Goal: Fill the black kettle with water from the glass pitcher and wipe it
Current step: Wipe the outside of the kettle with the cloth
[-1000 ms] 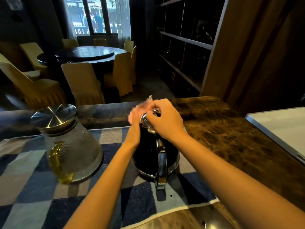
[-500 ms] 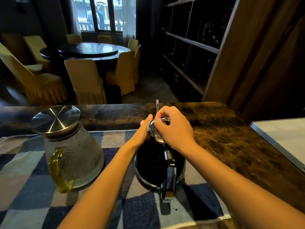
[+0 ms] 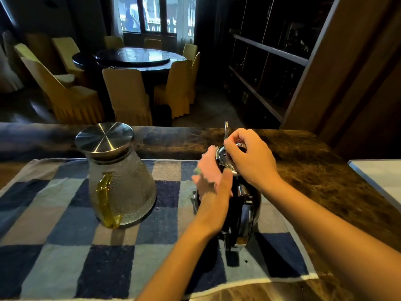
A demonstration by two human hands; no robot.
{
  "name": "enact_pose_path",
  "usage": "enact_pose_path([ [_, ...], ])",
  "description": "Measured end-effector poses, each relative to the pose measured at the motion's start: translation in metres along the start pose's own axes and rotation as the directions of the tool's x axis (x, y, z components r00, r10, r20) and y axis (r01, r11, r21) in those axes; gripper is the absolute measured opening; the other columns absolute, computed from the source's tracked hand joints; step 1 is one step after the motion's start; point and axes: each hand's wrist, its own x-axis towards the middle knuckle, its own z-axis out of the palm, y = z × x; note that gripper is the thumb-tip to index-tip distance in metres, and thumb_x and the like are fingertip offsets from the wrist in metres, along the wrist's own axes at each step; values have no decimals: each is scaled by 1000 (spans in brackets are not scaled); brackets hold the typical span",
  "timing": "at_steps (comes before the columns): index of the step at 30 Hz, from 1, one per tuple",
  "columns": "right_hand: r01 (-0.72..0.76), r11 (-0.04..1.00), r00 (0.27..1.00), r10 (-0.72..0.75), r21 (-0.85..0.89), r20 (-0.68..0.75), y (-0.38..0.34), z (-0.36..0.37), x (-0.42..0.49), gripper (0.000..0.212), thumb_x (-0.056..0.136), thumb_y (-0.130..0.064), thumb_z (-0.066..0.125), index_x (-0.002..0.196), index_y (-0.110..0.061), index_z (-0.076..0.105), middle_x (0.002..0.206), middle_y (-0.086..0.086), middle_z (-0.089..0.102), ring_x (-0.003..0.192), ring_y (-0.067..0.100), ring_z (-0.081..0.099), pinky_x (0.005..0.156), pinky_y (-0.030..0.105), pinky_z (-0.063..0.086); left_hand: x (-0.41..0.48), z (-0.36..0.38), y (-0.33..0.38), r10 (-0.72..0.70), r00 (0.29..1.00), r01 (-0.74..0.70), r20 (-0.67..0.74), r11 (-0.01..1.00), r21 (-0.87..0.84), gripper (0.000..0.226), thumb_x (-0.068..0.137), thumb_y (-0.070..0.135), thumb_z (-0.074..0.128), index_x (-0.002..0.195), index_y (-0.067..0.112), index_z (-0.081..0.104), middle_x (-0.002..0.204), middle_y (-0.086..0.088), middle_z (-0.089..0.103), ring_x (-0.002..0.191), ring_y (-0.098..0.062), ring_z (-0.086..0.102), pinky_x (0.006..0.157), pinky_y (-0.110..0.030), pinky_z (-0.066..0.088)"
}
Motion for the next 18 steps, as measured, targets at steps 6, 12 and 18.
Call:
enact_pose_path([
  [6,5,995,1000,-3,97,-25,2,-3,-5,32,102,-45,20,99,-24,44,84,-4,57,74,13,55,66,40,45,23,-12,1,233,972,-233,18,970,64,66,84,61,33,139,24,39,137,6,48,127,2,42,111,-22,32],
  [12,-23,992,999,26,123,-24,1,-1,-4,43,98,-52,17,107,-22,46,94,-1,61,83,17,58,72,40,49,7,-11,12,407,909,-409,91,826,388,55,90,44,38,144,35,29,145,13,36,136,1,31,115,-26,28],
  [18,-48,994,999,48,97,5,2,0,-1,36,103,-40,23,110,-18,51,94,-2,58,80,13,53,68,30,45,-25,0,20,383,913,-390,139,723,570,81,81,70,26,151,37,2,159,18,6,147,-3,4,122,-33,13],
])
